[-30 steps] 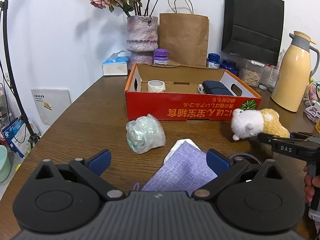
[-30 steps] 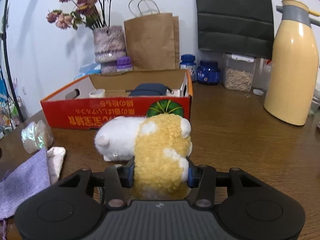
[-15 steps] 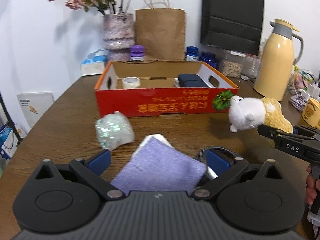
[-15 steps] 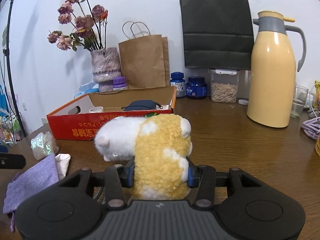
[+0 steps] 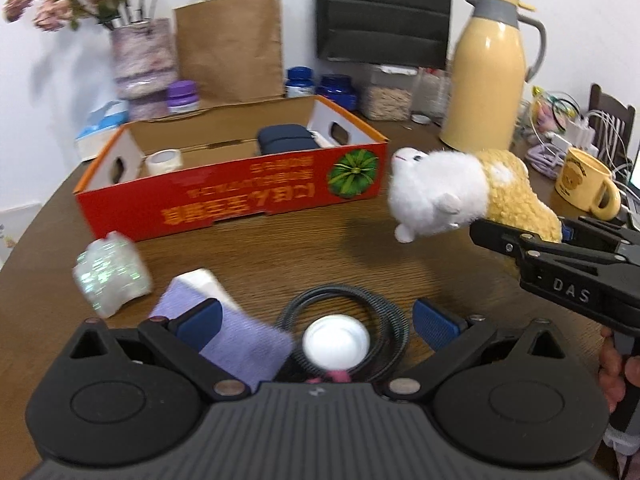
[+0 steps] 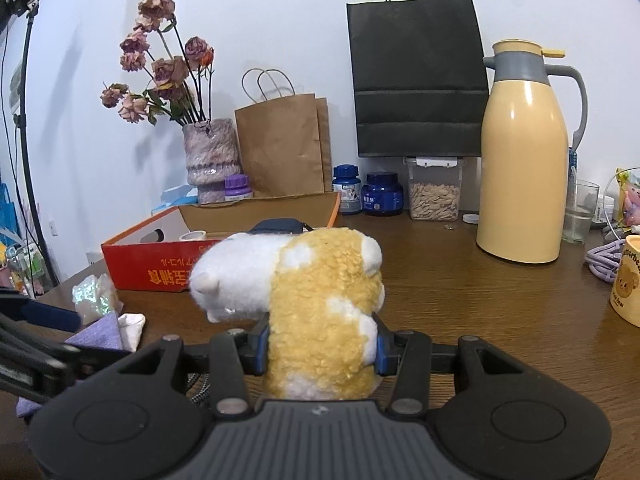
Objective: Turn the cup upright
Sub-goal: 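Grasp the coiled black cable with the left gripper while the right holds the plush toy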
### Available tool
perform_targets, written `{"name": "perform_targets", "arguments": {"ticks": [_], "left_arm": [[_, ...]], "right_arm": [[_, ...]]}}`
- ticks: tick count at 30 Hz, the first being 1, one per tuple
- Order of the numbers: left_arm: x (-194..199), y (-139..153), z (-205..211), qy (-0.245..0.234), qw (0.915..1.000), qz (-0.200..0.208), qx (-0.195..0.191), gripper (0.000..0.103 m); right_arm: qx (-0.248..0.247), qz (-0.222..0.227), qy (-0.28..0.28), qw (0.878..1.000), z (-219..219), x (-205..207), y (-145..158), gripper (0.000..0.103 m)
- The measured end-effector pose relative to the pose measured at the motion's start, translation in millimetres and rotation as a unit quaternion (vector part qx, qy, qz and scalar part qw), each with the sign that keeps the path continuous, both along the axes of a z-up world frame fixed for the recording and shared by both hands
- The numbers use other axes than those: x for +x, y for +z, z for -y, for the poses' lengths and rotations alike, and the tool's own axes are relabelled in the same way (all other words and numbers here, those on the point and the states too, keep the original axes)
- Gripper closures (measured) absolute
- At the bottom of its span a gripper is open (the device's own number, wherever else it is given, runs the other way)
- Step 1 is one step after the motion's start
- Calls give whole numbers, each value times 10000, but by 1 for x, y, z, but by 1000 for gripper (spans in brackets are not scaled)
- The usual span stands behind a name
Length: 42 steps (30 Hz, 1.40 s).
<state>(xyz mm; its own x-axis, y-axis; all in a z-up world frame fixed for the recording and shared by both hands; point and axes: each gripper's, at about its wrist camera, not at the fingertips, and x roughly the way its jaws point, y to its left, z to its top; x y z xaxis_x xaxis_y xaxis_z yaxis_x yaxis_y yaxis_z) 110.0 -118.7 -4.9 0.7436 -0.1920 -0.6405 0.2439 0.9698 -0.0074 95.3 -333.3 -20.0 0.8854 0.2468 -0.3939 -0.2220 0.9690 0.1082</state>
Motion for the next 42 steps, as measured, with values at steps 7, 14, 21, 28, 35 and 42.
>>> {"name": "perform_targets", "arguments": {"ticks": [7,14,21,28,35,42], "left_arm": [[22,-16,19,-237,9989,-296,283,0],[29,-27,17,-400,9964,-566,485,0],[30,-34,18,-598,9937,-656,690,0],[29,-35,18,-572,9946,-618,612,2],[23,-29,15,-552,9964,-467,433,18],[18,-18,11,-540,9978,-298,246,21]], "right_arm": [[83,66,-114,9999,9,-6,1,58],[91,133,-62,9999,9,-10,2,58],[73,160,-6,9998,10,-10,2,58],[16,123,-5,9999,8,-8,2,58],[-62,81,-24,9999,5,-6,0,58],[-128,55,-91,9999,1,-5,0,58]]}}
